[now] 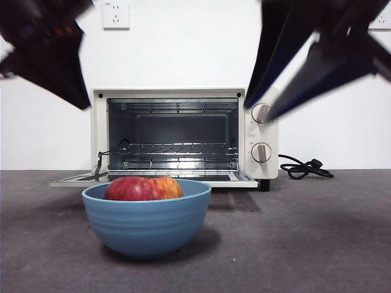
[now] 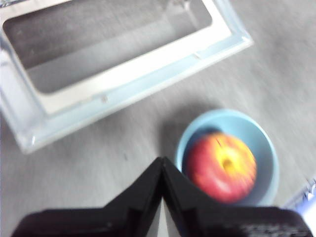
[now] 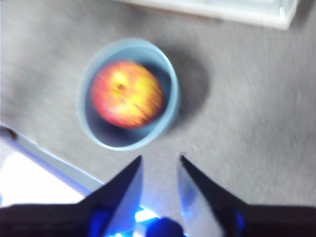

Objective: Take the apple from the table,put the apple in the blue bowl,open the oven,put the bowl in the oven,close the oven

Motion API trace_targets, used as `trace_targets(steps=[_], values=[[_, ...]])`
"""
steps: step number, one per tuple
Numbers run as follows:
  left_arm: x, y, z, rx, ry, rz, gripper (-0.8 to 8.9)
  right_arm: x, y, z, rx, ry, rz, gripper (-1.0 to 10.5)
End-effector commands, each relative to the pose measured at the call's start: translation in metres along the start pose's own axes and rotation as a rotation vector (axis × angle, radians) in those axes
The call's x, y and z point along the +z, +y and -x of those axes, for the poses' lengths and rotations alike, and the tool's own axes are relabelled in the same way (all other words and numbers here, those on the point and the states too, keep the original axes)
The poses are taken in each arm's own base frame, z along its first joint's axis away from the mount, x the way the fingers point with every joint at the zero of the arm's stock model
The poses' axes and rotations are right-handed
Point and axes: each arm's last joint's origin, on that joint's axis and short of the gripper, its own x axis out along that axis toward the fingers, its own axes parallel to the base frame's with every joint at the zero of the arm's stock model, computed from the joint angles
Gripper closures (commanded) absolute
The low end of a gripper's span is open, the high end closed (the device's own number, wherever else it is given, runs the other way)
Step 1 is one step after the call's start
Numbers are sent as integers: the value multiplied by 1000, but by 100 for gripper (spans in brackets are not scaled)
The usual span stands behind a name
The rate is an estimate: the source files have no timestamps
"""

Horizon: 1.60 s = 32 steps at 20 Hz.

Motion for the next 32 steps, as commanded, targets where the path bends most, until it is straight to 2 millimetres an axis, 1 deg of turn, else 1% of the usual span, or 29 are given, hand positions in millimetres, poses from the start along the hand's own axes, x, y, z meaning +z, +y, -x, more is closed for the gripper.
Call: trace_targets(steps=[1,3,5,8,10,12,13,15,18,21,26,27,29,32], values=[[-11,-5,15,-1,22,-38,819,9,5,-11,-14,40,-27,749],[-21,-9,29,-1,39,-47,819,20,11,-18,-47,82,-32,745],[-30,-13,42,-2,53,-45,819,32,17,-22,-95,118,-31,717],[-41,-18,60,-1,34,-54,819,49,26,-33,-141,153,-2,716],[-47,-21,70,-1,17,-59,819,56,29,-44,-162,191,16,696],[-54,-24,79,0,12,-61,819,59,29,-58,-180,228,16,586],[-56,-25,82,0,7,-62,819,60,29,-63,-184,239,17,562],[-61,-27,89,0,-12,-68,819,62,29,-77,-202,264,27,569],[-65,-28,94,0,-16,-68,819,64,25,-92,-222,261,33,572],[-68,-29,97,0,-15,-68,819,65,19,-100,-254,258,28,572],[-69,-29,97,0,-12,-67,818,70,9,-100,-264,258,19,577],[-69,-29,97,0,-13,-67,818,71,8,-100,-256,262,20,610],[-69,-29,97,0,-14,-68,818,71,8,-102,-240,269,35,714],[-69,-29,97,0,-15,-68,818,72,9,-103,-210,260,34,727]])
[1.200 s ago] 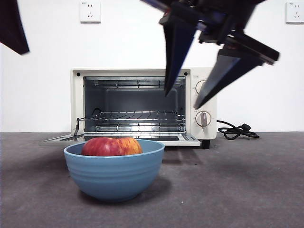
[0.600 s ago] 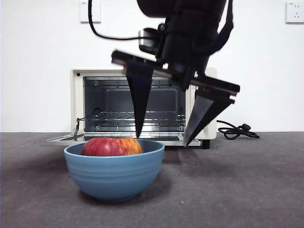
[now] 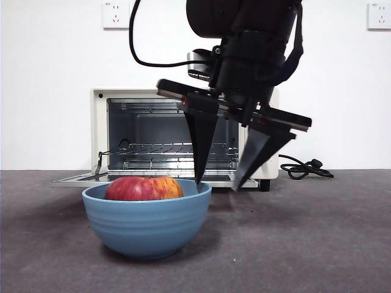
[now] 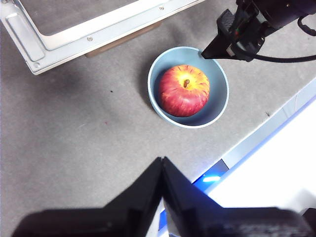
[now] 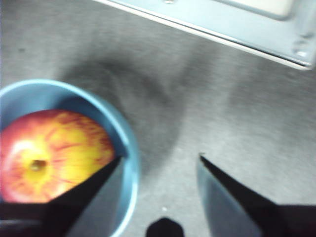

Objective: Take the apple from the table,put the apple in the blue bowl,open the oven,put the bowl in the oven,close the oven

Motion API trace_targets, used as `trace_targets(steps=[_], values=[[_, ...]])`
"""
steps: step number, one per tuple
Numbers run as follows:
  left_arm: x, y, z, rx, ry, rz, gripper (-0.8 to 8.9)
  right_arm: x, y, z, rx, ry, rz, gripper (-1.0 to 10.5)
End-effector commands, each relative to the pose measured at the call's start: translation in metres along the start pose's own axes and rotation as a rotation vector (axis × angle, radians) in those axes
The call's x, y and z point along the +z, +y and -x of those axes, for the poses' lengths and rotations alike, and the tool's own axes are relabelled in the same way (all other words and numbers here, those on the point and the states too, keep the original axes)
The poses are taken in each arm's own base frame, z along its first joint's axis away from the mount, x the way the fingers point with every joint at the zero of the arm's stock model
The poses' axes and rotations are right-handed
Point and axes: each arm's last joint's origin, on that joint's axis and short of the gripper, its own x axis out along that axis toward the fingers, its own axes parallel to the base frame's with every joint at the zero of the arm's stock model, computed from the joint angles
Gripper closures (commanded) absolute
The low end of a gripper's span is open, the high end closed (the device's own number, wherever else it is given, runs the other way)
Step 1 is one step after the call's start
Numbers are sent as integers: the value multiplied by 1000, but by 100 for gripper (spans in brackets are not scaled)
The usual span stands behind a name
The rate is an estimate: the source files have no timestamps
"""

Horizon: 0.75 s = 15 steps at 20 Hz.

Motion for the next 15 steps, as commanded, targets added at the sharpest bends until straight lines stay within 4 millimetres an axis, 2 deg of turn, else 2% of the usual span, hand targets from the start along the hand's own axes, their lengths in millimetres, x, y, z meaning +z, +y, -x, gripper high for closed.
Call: trace_targets(steps=[1,8,11,15], values=[[-2,0,-2,-2,5,-10,818,2,2,-5,13,-4,11,727],[-1,0,-2,-1,2,-9,818,4,3,-31,43,49,8,735],[-1,0,-2,-1,2,-9,818,5,4,-31,25,33,10,961],[-1,0,-2,-1,2,-9,818,8,5,-22,23,36,13,958]])
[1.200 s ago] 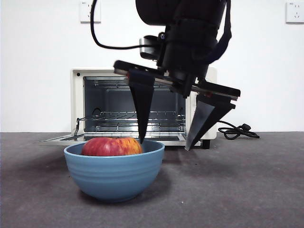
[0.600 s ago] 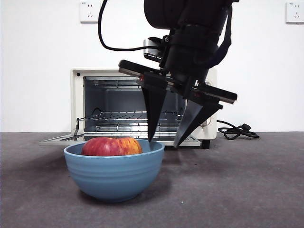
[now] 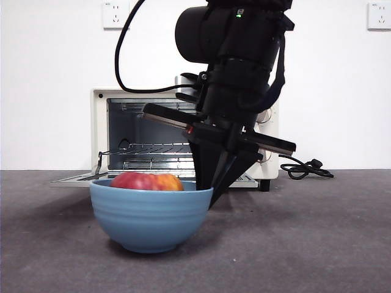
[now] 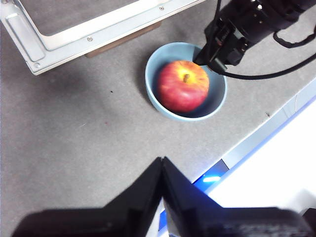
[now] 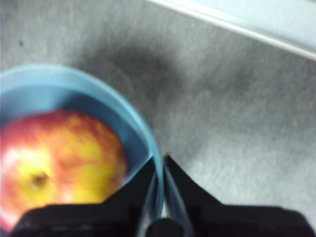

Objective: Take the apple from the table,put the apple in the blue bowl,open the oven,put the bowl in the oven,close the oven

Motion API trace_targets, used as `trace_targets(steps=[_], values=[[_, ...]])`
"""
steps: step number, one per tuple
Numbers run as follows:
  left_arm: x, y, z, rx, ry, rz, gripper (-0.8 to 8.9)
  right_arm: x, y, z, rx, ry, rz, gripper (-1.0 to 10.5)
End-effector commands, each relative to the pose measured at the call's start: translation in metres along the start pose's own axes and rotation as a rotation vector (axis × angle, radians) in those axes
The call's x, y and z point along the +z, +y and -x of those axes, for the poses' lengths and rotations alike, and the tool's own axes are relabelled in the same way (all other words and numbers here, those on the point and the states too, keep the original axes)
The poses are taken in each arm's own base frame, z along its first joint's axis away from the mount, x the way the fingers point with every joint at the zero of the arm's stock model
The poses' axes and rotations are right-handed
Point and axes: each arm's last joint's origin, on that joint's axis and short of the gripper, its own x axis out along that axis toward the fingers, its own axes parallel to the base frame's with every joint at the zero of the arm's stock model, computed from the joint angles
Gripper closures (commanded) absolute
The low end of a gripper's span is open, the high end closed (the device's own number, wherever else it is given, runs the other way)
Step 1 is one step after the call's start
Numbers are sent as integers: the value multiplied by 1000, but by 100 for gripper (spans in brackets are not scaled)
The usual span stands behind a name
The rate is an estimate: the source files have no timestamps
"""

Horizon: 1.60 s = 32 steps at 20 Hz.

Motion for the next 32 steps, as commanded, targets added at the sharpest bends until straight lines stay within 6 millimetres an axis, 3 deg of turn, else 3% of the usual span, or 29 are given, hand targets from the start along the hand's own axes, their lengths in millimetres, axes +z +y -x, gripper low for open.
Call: trace_targets(steps=[1,7,10,14,17,22,26,32], values=[[-1,0,-2,-1,1,-9,818,7,5,10,4,-24,13,958],[0,0,-2,-1,-9,-5,818,42,16,60,-26,-176,39,959],[1,0,-2,-1,-16,13,818,70,-2,79,5,-291,-34,959],[5,1,-3,-2,-44,9,818,110,-28,98,9,-315,-123,959],[8,1,-4,-1,-61,4,818,135,-39,96,-17,-279,-157,959],[8,2,-6,-3,-45,9,818,160,-53,74,-30,-249,-220,958],[7,2,-6,-3,-34,12,818,165,-69,67,-26,-251,-312,958],[7,2,-6,-3,-35,11,818,168,-75,68,-46,-279,-375,958]])
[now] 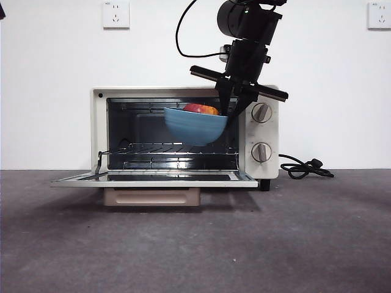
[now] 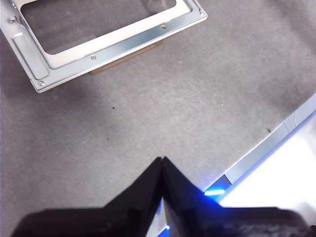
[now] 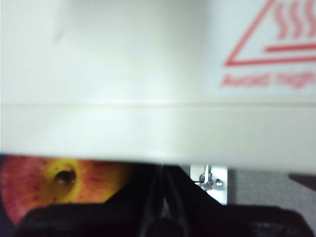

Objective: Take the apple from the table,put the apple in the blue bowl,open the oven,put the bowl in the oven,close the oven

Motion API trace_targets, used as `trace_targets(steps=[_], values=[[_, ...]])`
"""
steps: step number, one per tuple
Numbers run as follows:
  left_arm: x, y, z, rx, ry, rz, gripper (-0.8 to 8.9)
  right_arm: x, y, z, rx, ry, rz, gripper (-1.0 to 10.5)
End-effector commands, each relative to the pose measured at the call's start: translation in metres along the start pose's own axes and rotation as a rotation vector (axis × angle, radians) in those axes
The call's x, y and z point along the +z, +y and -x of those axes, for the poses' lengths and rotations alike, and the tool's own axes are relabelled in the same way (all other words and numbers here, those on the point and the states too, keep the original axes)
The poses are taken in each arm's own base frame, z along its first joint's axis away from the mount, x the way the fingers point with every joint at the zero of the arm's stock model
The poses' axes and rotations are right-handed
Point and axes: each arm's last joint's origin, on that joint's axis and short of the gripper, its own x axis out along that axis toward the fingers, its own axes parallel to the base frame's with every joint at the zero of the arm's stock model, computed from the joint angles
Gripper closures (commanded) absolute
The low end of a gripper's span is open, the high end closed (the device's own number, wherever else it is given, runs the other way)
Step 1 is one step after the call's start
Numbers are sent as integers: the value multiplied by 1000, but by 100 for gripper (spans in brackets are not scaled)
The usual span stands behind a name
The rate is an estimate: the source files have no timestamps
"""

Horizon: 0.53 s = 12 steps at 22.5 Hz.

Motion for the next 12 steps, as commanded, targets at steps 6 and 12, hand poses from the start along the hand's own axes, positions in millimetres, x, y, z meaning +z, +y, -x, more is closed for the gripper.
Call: trace_targets(steps=[6,12], values=[[-2,0,-2,-4,11,5,818,3,3,-7,-28,-42,-45,958],[-2,0,-2,-4,16,7,818,2,2,-15,-32,-35,-57,958]])
